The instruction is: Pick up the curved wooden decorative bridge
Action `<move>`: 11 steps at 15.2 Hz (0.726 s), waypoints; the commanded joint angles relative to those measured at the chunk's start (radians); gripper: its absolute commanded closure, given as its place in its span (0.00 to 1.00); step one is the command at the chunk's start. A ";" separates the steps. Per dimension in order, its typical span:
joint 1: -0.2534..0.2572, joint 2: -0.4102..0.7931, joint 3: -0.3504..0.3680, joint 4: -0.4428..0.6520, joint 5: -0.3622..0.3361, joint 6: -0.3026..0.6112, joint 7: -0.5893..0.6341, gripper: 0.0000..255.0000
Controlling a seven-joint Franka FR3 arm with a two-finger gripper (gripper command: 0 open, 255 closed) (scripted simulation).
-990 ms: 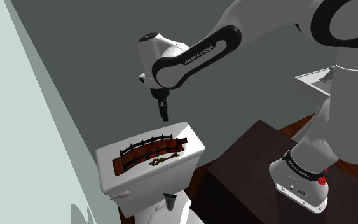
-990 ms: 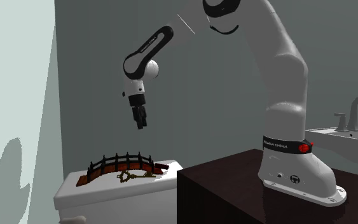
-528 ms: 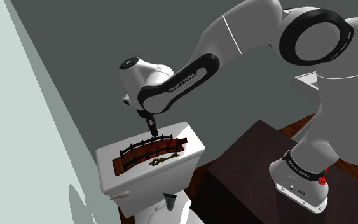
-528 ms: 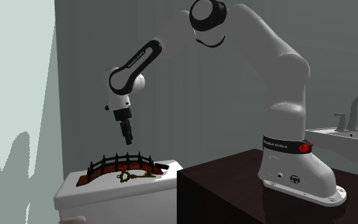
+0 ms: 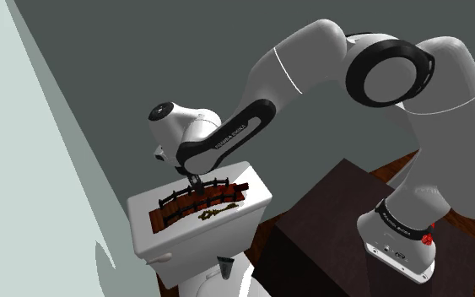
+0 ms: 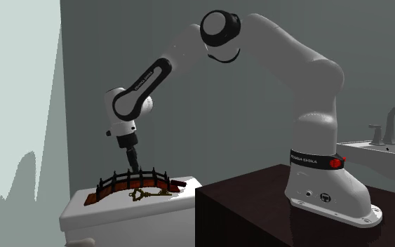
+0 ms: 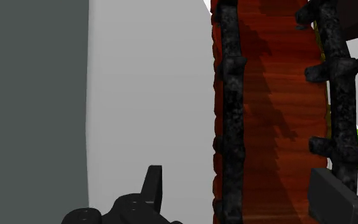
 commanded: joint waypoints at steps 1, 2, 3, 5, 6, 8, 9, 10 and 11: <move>0.003 0.020 -0.003 0.004 -0.005 0.016 0.005 0.00; 0.005 0.030 -0.005 0.007 -0.007 0.023 0.006 0.00; 0.005 0.036 -0.006 0.009 -0.008 0.027 0.007 0.00; 0.005 0.035 -0.006 0.008 -0.008 0.027 0.007 1.00; 0.005 0.035 -0.006 0.008 -0.008 0.027 0.007 1.00; 0.005 0.035 -0.006 0.008 -0.008 0.027 0.007 1.00; 0.005 0.035 -0.006 0.008 -0.008 0.027 0.007 1.00; 0.005 0.035 -0.006 0.008 -0.008 0.027 0.007 1.00; 0.005 0.035 -0.006 0.008 -0.008 0.027 0.007 1.00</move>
